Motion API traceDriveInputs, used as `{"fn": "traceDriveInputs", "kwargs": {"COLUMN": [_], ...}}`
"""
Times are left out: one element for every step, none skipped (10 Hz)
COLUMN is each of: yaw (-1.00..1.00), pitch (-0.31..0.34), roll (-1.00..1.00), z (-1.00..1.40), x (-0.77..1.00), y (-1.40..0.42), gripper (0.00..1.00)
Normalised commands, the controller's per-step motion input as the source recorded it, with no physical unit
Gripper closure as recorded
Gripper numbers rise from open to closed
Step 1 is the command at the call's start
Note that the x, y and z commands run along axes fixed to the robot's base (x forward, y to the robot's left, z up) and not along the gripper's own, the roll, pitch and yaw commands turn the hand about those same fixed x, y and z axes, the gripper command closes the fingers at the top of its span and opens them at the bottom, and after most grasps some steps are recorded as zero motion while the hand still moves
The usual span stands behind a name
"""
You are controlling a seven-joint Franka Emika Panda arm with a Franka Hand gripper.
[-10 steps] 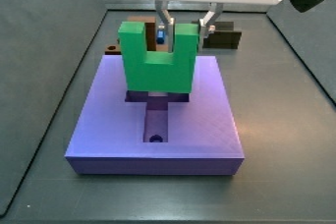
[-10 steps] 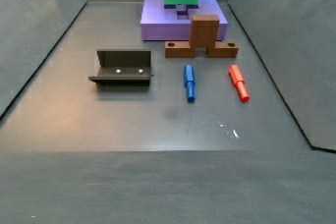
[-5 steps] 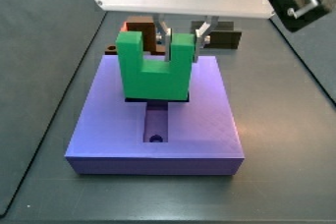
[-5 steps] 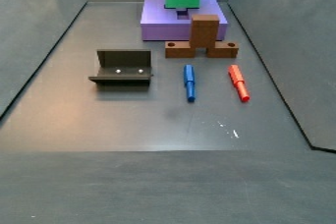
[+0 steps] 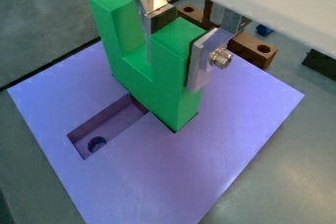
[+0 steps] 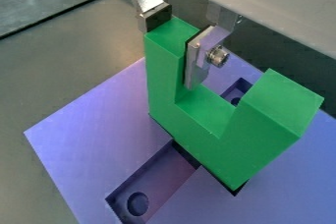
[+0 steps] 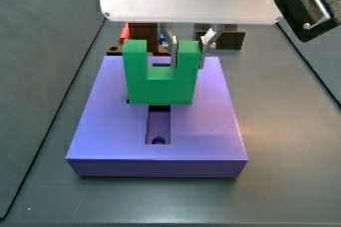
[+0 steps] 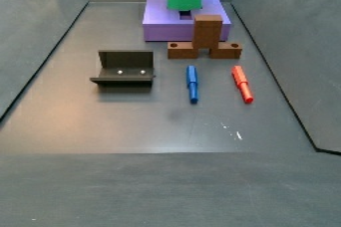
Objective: Pick up the green object. Move up. Move to above the board. Insert the green object.
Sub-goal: Insert the green object.
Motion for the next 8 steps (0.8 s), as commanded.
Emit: {"fn": "traceDriveInputs", "kwargs": {"yaw": [-0.39,-0.33,-0.02,0.00,0.00,-0.01,0.00,0.00], "pitch": [-0.026,-0.053,-0.130,-0.094,-0.040,-0.069,0.021,0.000], "roll": [-0.10,-0.14,0.03,0.10,0.15,0.19,0.00,0.00], "z": [-0.16,-0.29,-0.80,-1.00,-1.00,-0.95,0.00,0.00], "x": [0.08,0.00,-0.12,-0.18,-0.26,-0.27,0.00,0.00], "y": [0.02,0.07,-0.03,0.00,0.00,-0.01,0.00,0.00], "gripper": [1.00,1.00,1.00,1.00,1.00,1.00,1.00,1.00]}}
